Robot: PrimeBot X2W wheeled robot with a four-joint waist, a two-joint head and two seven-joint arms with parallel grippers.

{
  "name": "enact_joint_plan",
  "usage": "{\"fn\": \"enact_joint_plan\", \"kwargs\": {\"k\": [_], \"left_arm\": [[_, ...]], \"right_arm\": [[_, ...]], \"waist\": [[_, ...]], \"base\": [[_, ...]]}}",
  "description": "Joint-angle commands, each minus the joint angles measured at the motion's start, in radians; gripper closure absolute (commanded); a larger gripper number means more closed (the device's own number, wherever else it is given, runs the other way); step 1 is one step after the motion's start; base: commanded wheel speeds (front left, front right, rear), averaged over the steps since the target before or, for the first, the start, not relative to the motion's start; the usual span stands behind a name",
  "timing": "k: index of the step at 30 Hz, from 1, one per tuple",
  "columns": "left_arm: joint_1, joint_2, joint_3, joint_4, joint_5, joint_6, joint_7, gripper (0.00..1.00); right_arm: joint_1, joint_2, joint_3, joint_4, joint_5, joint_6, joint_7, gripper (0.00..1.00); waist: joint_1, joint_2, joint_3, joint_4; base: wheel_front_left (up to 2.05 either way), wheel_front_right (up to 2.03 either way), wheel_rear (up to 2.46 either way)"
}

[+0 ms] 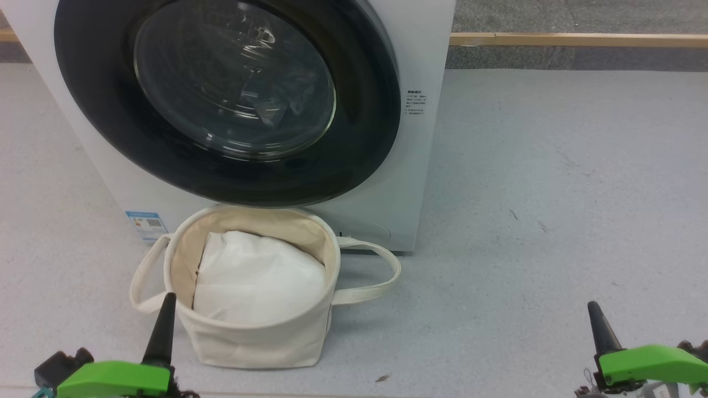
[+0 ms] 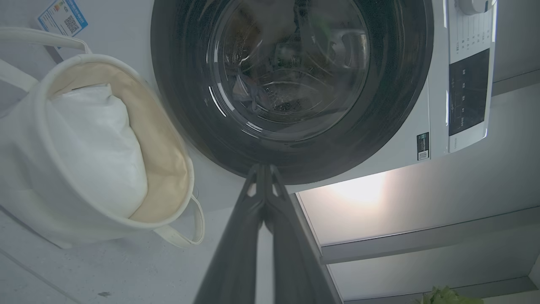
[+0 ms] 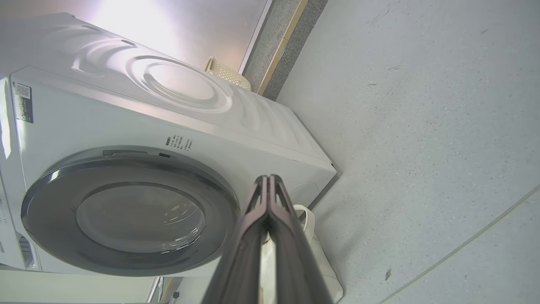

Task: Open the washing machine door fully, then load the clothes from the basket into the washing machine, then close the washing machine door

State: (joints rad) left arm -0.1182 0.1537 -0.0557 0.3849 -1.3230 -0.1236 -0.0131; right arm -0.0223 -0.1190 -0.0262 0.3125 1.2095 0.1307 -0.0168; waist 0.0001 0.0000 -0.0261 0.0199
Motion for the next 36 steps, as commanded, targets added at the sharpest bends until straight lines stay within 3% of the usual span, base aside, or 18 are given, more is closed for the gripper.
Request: {"fn": "enact_joint_plan", "kwargs": {"k": [1, 36], "left_arm": [[-0.017, 0.004, 0.038, -0.045, -0.022, -0.005, 0.009, 1.00], [0.006, -0.086, 0.149, -0.124, -0.243, -0.007, 0.108, 1.00]], "right_arm": [[-0.059, 0.002, -0.001, -0.040, 0.029, 0.000, 0.014, 1.00], [-0.081, 0.058, -0.074, -0.063, 0.339, 0.000, 0.112, 1.00]], "waist": [[0.0000, 0.0000, 0.001, -0.001], [0.0000, 0.0000, 0.025, -0.017]], "base": [[0.00, 0.00, 0.00], [0.00, 0.00, 0.00]]}}
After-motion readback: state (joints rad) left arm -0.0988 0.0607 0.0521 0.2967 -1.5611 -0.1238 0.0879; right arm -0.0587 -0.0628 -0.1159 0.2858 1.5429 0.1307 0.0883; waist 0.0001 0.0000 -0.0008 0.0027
